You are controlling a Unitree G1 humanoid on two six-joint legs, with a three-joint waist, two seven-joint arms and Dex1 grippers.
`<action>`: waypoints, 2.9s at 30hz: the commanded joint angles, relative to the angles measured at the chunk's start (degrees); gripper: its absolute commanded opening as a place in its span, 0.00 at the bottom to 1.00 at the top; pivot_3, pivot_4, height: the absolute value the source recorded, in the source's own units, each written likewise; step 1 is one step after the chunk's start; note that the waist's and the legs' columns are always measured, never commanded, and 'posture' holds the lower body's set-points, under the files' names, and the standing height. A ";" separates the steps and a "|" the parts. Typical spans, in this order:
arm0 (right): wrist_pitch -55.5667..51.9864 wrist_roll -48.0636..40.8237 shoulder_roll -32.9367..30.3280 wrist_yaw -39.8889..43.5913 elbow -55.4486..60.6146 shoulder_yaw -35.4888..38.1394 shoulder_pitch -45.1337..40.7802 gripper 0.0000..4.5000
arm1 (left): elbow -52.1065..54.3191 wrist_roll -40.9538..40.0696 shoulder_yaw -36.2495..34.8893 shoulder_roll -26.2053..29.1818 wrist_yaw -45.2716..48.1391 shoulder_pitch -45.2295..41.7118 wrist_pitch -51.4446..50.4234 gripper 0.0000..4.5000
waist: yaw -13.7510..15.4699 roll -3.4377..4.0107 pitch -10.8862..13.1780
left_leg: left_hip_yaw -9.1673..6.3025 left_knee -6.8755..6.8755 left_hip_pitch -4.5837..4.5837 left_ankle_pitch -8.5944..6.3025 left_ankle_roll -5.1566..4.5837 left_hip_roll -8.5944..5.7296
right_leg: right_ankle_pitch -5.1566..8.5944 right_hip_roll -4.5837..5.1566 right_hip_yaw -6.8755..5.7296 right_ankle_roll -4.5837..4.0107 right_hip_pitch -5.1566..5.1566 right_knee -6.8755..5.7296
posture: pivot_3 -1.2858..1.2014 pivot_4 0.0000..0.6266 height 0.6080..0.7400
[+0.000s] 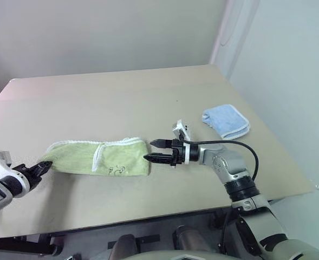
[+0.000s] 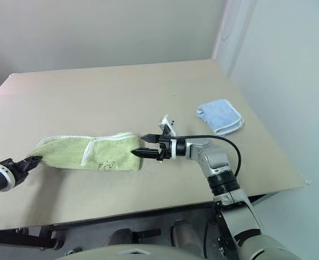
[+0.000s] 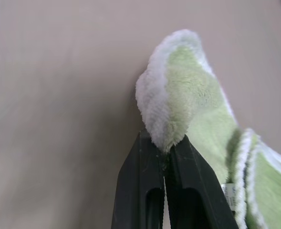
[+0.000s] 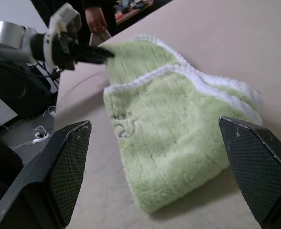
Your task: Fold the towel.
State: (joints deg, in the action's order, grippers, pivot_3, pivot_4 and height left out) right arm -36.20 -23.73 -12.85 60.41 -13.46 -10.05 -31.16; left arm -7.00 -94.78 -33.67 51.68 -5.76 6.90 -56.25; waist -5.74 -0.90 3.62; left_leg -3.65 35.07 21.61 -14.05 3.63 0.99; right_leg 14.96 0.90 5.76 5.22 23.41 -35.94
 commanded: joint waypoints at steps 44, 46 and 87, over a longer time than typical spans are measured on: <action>3.33 1.70 -1.11 -8.13 3.69 0.55 4.21 1.00 | 10.81 44.48 33.97 -3.23 53.94 -32.19 -10.27 0.01 | 0.13 -0.01 -0.01 | -0.11 0.62 0.66 0.06 0.03 0.02 | -0.25 -0.10 0.01 0.20 0.16 -0.49 | 0.52 0.00 1.00; 3.37 1.85 -1.12 -8.46 3.72 0.51 4.29 1.00 | 10.59 45.16 34.82 -4.20 54.26 -33.24 -10.91 0.01 | 0.01 -0.01 -0.01 | -0.11 0.69 0.60 0.05 0.03 0.02 | -0.17 -0.11 0.01 0.40 0.07 -0.49 | 0.52 0.00 1.00; 7.53 4.79 -0.55 -9.00 0.39 -0.13 3.60 1.00 | 6.17 59.34 29.43 -6.52 62.32 -31.66 12.54 0.95 | -0.05 -0.01 -0.01 | -0.09 1.05 -0.13 0.05 0.03 0.02 | -0.03 -0.18 0.13 0.26 -0.43 -1.10 | 0.52 0.00 1.00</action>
State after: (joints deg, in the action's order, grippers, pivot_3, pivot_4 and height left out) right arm -30.06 -18.77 -13.65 50.59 -13.54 -10.38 -25.91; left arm -0.50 -37.01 -3.99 44.78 54.24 -24.63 -47.83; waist -5.79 -0.91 3.62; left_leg -3.72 36.11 21.49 -13.99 3.66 1.01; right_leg 14.94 0.72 5.90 5.48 22.98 -37.03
